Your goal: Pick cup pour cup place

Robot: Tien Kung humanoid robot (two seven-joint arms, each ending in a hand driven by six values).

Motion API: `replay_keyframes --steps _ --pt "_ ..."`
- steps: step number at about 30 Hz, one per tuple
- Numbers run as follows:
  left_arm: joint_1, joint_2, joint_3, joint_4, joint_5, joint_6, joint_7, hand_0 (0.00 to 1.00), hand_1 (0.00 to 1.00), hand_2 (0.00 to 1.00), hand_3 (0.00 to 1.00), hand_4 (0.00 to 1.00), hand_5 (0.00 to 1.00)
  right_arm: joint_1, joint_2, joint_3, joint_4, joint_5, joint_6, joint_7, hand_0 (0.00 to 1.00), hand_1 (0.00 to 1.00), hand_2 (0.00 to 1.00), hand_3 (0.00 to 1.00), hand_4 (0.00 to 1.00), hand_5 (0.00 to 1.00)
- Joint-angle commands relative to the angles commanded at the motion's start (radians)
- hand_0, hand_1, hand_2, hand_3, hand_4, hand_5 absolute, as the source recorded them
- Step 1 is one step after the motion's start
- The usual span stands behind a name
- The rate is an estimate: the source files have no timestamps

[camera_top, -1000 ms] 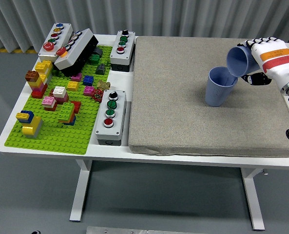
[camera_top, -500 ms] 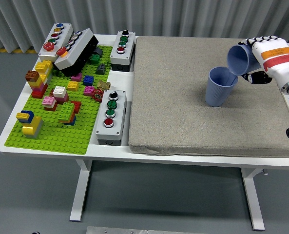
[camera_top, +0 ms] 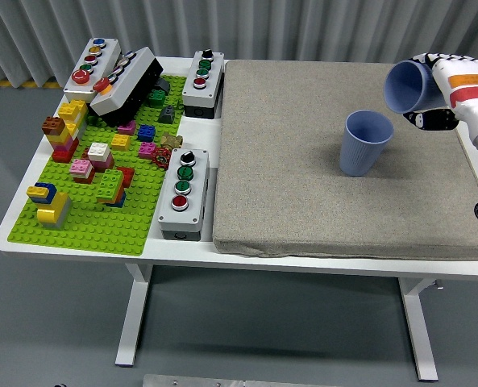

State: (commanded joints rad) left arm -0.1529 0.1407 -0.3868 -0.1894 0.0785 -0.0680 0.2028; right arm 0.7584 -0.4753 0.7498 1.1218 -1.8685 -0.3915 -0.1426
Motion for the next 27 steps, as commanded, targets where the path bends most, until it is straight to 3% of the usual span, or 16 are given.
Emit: replay_keyframes --steps 10,17,21,25,27 --pt "0.002 -0.004 0.0 0.0 -0.001 0.0 0.0 0.88 0.85 0.917 0.796 0.64 0.904 -0.061 0.067 0.24 -0.103 0.376 0.015 0.028 0.753 0.63 0.505 0.574 0.795 0.25" --pt "0.004 -0.008 0.0 0.0 -0.001 0.0 0.001 0.879 0.85 0.918 0.797 0.639 0.905 -0.132 0.119 0.429 -0.17 0.669 0.125 0.028 0.749 0.63 0.506 0.575 0.798 0.259" --pt "0.006 -0.01 -0.001 0.0 0.001 0.0 0.001 0.879 0.85 0.918 0.797 0.639 0.904 -0.171 0.146 0.479 -0.184 0.838 0.176 0.047 0.739 0.632 0.509 0.578 0.797 0.268" --pt "0.009 -0.013 -0.001 0.0 0.006 -0.001 0.002 0.88 0.85 0.918 0.797 0.638 0.905 -0.202 0.177 0.487 -0.195 0.989 0.168 0.094 0.729 0.631 0.507 0.579 0.798 0.273" --pt "0.011 -0.013 -0.001 -0.001 0.007 -0.001 0.002 0.88 0.85 0.918 0.797 0.638 0.905 -0.216 0.194 0.484 -0.197 1.0 0.161 0.137 0.729 0.631 0.507 0.579 0.798 0.273"
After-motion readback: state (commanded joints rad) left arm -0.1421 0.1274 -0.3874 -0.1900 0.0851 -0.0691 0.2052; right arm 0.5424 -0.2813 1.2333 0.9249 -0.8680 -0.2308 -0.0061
